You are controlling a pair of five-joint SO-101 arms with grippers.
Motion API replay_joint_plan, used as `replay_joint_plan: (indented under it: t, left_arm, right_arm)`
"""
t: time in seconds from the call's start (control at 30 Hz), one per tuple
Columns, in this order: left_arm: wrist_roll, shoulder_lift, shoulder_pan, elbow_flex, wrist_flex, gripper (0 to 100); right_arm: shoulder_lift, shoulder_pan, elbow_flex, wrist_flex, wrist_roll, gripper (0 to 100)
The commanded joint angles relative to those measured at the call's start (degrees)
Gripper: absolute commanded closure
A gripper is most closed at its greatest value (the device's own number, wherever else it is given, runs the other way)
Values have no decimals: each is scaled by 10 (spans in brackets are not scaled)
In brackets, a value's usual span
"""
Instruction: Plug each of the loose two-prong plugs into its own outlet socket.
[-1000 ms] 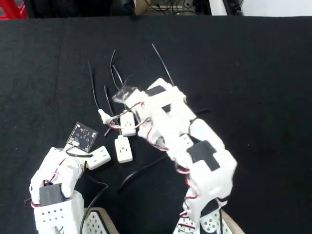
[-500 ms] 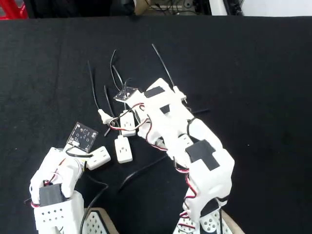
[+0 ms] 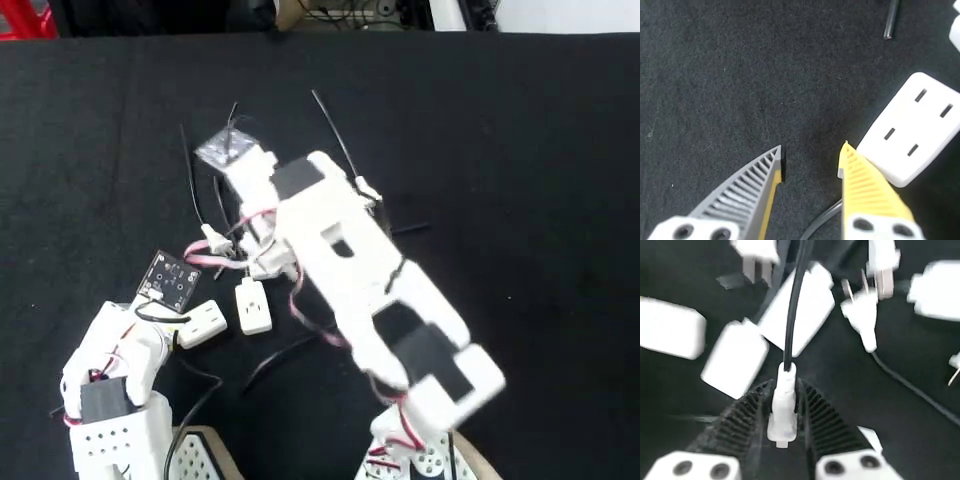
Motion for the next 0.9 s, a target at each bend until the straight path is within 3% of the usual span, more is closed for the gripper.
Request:
replay_joint_plan:
  t: [0.0,0.23,0.47,0.6,0.87]
  left_arm:
    - [3,-4,42,7,-15,812]
    - [172,-4,142,-50,-73,812]
    - [265,-4,197,-102,-130,807]
    - [318,-4,251,-125,-138,806]
    - [411,-4,246,-133,-163,725]
  right_arm:
    - [-140,-45,69,-99,-69,986]
    - [-338,-49,320,-351,-158,987]
    - [-544,-50,555,-566,-222,987]
    - [-594,-78,594,-568,-226,987]
    - [-603,-154,580,-478,-222,987]
